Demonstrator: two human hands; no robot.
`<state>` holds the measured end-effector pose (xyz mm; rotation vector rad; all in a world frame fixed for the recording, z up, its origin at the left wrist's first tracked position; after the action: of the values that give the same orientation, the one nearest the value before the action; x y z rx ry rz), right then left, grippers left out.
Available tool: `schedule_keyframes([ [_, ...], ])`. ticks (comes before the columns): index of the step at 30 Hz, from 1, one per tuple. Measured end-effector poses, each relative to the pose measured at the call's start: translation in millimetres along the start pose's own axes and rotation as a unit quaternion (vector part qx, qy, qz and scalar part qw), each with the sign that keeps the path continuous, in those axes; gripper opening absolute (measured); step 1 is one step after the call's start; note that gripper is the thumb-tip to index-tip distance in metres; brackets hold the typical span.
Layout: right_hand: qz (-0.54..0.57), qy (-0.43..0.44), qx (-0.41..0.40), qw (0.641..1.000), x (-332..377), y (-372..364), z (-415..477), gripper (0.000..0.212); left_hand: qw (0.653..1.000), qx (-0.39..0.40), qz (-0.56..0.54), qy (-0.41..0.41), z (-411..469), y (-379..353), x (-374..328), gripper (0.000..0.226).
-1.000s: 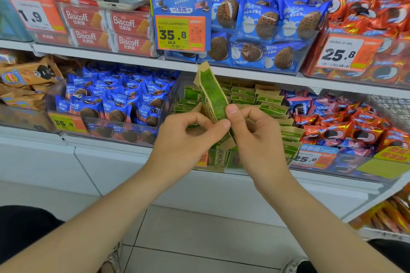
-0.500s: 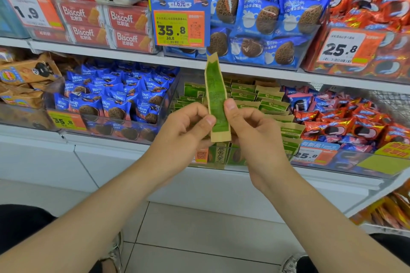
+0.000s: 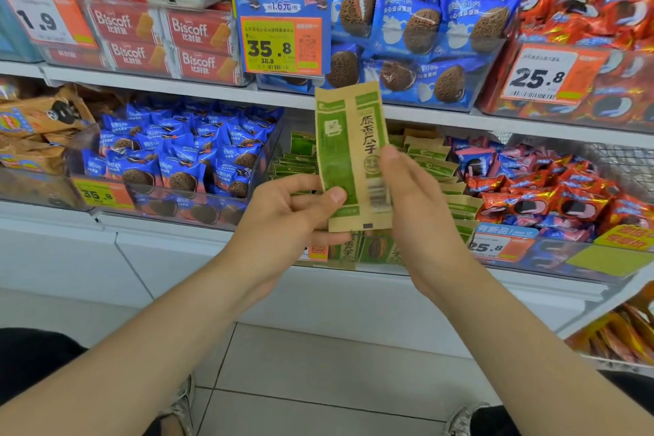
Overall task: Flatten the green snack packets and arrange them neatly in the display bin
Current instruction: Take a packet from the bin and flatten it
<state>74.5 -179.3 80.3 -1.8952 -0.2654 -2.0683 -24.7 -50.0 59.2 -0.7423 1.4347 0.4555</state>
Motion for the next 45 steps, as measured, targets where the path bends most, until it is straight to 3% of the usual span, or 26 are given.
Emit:
schedule_keyframes([
  [3, 0.111, -0.118, 0.023, 0.987, -3.6, -0.6, -5.5, 0.042, 0.999, -0.002, -0.032, 0.029, 5.9, 5.0, 3.4, 0.026],
  [6, 0.105, -0.116, 0.009, 0.988, -8.4, 1.2, -7.0, 0.038, 0.998, -0.008, -0.041, 0.041, 5.9, 6.5, 2.2, 0.025],
  [8, 0.049, -0.037, -0.039, 0.997, -9.8, 3.7, -5.4, 0.030, 0.999, -0.040, 0.006, -0.013, 6.1, 7.6, 3.7, 0.024],
  [10, -0.041, 0.100, -0.081, 0.991, -7.2, 5.7, -4.3, 0.020, 0.989, -0.086, 0.059, -0.103, 4.4, 8.1, 2.5, 0.029],
  [13, -0.117, 0.240, -0.092, 0.959, -2.6, 2.5, -6.6, 0.015, 0.986, -0.031, 0.069, -0.149, -4.5, 2.2, -1.0, 0.036],
  [15, -0.094, 0.221, -0.084, 0.967, -4.9, 2.1, -7.1, 0.018, 0.987, 0.042, 0.079, -0.137, -11.0, -1.9, -1.3, 0.040],
  [20, -0.059, 0.170, -0.080, 0.980, -8.1, 2.4, -3.3, 0.024, 0.983, 0.114, 0.093, -0.113, -2.6, 3.6, -3.7, 0.047],
  [26, -0.033, 0.109, -0.059, 0.992, -8.5, 4.0, -1.3, 0.028, 0.987, 0.136, 0.051, -0.068, 1.8, 4.3, -1.6, 0.048],
  [28, -0.101, 0.151, -0.042, 0.982, -7.8, 4.0, 1.0, 0.030, 0.993, 0.112, 0.014, -0.026, 4.0, 3.6, -0.6, 0.043],
  [30, -0.207, 0.197, 0.030, 0.958, -4.6, 3.8, 4.3, 0.026, 0.998, 0.051, -0.026, -0.001, 5.8, 3.4, -1.2, 0.031],
  [34, -0.261, 0.181, 0.210, 0.925, 3.9, 5.7, -2.5, 0.021, 0.995, -0.052, 0.038, -0.071, 0.3, 3.0, -5.0, 0.033],
  [36, -0.230, 0.159, 0.193, 0.941, 4.6, 4.8, -5.4, 0.021, 0.991, -0.050, 0.075, -0.104, -2.9, 0.1, -2.9, 0.037],
  [38, -0.192, 0.145, 0.116, 0.964, 1.7, 2.3, -4.6, 0.025, 0.988, -0.027, 0.087, -0.129, -6.1, -4.5, -1.0, 0.033],
  [40, -0.222, 0.199, 0.034, 0.954, -2.0, 1.1, -1.1, 0.032, 0.981, -0.003, 0.112, -0.159, -10.6, -9.9, 1.1, 0.027],
  [42, -0.266, 0.240, 0.001, 0.934, -5.5, 0.2, 1.8, 0.037, 0.976, 0.012, 0.133, -0.171, -13.8, -13.6, 3.3, 0.023],
  [45, -0.168, 0.116, 0.033, 0.978, -9.4, -3.0, 3.8, 0.042, 0.986, 0.011, 0.114, -0.125, -11.2, -12.4, 8.4, 0.023],
])
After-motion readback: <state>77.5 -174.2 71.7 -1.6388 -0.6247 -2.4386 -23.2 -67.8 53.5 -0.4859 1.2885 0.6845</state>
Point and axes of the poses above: each hand's wrist, its own z-axis towards the middle knuckle, its own y-axis out of the back of the hand, x = y × z, the point moved 2 cm from there along z, towards the middle knuckle, and after that the axes turned 15 degrees about -x, right-handed, at the moved point
